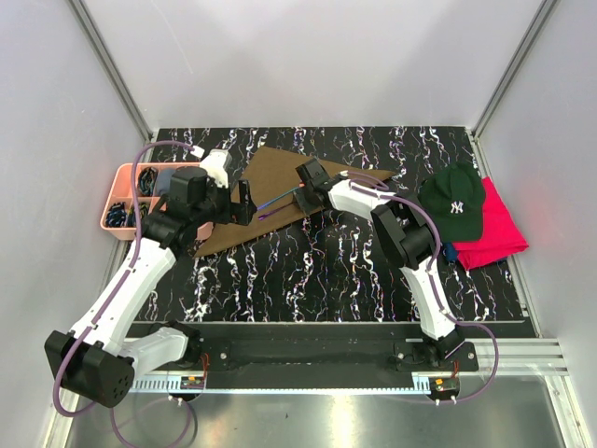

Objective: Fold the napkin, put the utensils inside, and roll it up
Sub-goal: Place the utensil onto the napkin

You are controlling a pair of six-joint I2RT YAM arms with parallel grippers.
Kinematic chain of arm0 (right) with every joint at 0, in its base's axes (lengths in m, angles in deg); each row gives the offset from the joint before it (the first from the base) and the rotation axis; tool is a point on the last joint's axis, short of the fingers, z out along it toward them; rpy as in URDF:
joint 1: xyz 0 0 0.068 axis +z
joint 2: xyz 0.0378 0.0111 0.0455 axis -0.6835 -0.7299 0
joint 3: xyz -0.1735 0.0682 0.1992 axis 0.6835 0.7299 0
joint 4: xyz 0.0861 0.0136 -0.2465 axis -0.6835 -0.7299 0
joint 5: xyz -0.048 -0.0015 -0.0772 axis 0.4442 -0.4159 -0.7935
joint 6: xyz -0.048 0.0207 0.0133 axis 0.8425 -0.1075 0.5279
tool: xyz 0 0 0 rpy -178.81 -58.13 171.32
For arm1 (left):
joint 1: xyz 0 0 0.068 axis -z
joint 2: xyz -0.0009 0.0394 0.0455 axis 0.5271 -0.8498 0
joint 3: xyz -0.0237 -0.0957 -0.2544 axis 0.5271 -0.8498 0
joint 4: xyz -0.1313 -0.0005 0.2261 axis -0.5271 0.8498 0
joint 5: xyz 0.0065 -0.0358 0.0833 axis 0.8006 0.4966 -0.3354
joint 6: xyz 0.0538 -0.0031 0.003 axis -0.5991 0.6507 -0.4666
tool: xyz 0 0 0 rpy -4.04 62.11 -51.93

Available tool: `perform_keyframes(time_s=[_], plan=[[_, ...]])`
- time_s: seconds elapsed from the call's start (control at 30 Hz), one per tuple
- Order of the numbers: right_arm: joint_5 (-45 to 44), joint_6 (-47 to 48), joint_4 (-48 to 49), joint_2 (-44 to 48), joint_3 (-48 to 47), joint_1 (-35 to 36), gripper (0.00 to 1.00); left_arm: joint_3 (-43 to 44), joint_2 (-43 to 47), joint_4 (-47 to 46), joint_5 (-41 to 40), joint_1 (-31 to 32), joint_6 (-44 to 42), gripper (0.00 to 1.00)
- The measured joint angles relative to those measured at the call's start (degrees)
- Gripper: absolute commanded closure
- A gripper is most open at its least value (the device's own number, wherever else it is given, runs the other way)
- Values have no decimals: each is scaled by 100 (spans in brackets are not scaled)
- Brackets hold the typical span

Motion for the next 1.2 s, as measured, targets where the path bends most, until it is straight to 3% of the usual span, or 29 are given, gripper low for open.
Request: perform_keyframes(time_s=[0.23,0.37,0.6,0.77,0.97,1.2], plan=[[-70,-68,0,0,2,4,100,0,0,0,-2,4,0,1],[-153,-44,9,0,2,4,91,0,0,0,0,15,0,1],[-212,103,20,0,2,4,66,0,0,0,-2,33,0,1],[-260,323,87,11,-9,4,63,0,0,0,-2,35,-2,1],[-446,1349,33,299,17,2,54,0,-2,0,-4,44,-4,1],[-225,3053,278,1834,612,-426,53,0,-66,0,20,48,-2,1]])
